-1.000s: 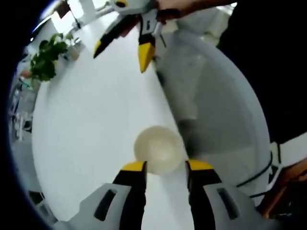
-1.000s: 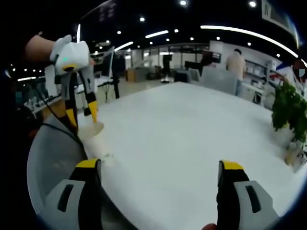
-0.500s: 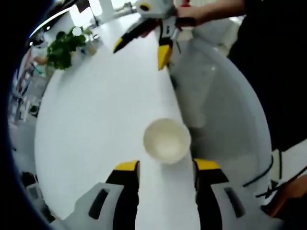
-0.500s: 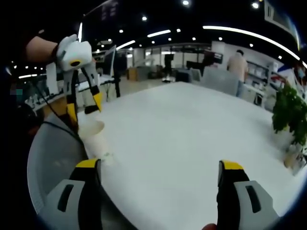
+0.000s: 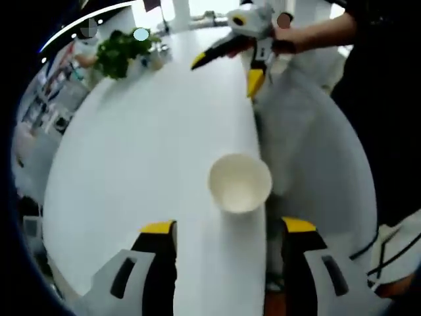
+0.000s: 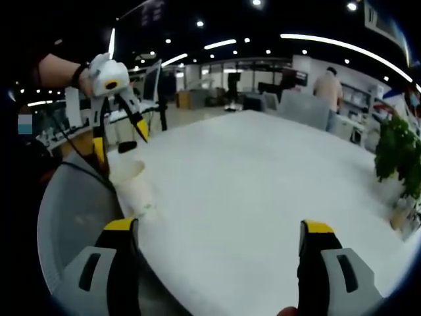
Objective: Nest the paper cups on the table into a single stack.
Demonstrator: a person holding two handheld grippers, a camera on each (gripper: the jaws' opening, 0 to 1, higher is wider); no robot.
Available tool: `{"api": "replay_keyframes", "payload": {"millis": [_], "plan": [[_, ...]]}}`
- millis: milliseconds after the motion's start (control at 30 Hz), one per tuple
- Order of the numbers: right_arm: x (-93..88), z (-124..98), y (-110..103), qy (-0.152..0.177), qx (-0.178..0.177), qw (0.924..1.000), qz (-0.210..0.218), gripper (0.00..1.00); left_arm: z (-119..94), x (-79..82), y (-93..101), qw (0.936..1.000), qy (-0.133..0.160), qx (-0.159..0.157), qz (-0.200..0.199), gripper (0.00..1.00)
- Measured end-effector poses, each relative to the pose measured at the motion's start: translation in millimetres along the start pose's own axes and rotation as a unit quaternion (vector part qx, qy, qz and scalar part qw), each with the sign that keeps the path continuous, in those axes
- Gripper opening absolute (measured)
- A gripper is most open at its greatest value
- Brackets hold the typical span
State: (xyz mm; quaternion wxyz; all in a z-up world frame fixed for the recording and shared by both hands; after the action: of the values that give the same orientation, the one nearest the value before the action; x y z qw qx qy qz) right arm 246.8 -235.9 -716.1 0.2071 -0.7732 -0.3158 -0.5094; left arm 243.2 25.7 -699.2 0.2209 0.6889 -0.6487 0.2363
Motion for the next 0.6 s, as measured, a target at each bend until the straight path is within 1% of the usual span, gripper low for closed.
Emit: {"api": "replay_keyframes", "payload": {"millis": [67, 133, 167, 200, 233, 300, 333, 367, 400, 467, 500, 600], "plan": [[-0.4, 0.5, -0.3, -0.001, 0.001, 1.0, 0.0, 1.0, -0.2, -0.7, -1.6, 0.9999, 0.012, 0.007, -0.001, 0.69], [-0.3, 1.0, -1.2, -0.004, 0.002, 1.0, -0.003, 1.0, -0.3, 2.6, -3.3, 0.9991, 0.038, 0.015, 0.012, 0.75], [0.5, 1.5, -1.7, -0.004, 0.003, 1.0, -0.007, 1.0, -1.5, 3.7, -3.5, 0.9984, 0.053, 0.02, 0.008, 0.79], [1.1, 2.0, -2.0, -0.004, 0.004, 1.0, -0.007, 1.0, -1.7, 5.0, -4.0, 0.9972, 0.07, 0.027, -0.008, 0.84], [1.3, 2.6, -2.1, -0.004, 0.005, 1.0, -0.007, 1.0, -2.0, 5.1, -4.4, 0.9964, 0.078, 0.03, -0.015, 0.87], [2.4, 4.1, -3.0, -0.006, 0.007, 0.9999, -0.011, 1.0, -3.0, 4.2, -5.6, 0.9942, 0.099, 0.035, -0.026, 0.9], [3.1, 4.6, -3.6, -0.007, 0.008, 0.9999, -0.012, 1.0, -3.3, 4.6, -6.1, 0.992, 0.114, 0.04, -0.037, 0.93], [3.4, 5.1, -3.8, -0.007, 0.01, 0.9998, -0.014, 1.0, -3.7, 4.3, -6.3, 0.9903, 0.123, 0.043, -0.046, 0.95], [3.5, 6.2, -4.5, -0.01, 0.012, 0.9997, -0.018, 1.0, -4.1, 4.7, -6.7, 0.9887, 0.133, 0.046, -0.052, 0.97], [3.6, 6.9, -6.5, -0.015, 0.016, 0.9994, -0.025, 1.0, -5.8, 4.1, -5.2, 0.9855, 0.156, 0.046, -0.048, 0.96], [3.0, 7.6, -6.6, -0.015, 0.018, 0.9994, -0.025, 1.0, -6.1, 2.8, -3.7, 0.9849, 0.158, 0.045, -0.053, 0.96], [1.7, 9.4, -7.5, -0.019, 0.02, 0.9993, -0.025, 1.0, -6.2, 0.9, -2.5, 0.9802, 0.18, 0.051, -0.064, 0.97]]}}
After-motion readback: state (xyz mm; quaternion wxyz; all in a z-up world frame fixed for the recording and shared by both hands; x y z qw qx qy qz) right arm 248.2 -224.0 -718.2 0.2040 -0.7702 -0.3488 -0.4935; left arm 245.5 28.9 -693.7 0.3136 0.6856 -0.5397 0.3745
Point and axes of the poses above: the point that each gripper's makers call its tool centre point, and the gripper's own axes: z roughly forward along the fingers, y roughly to its right, x roughly out of its top, the point moved 4 cm from there along -z, roughly backward along the fingers, and after that the axes turned 7 degrees about y, right-handed, at the moved point
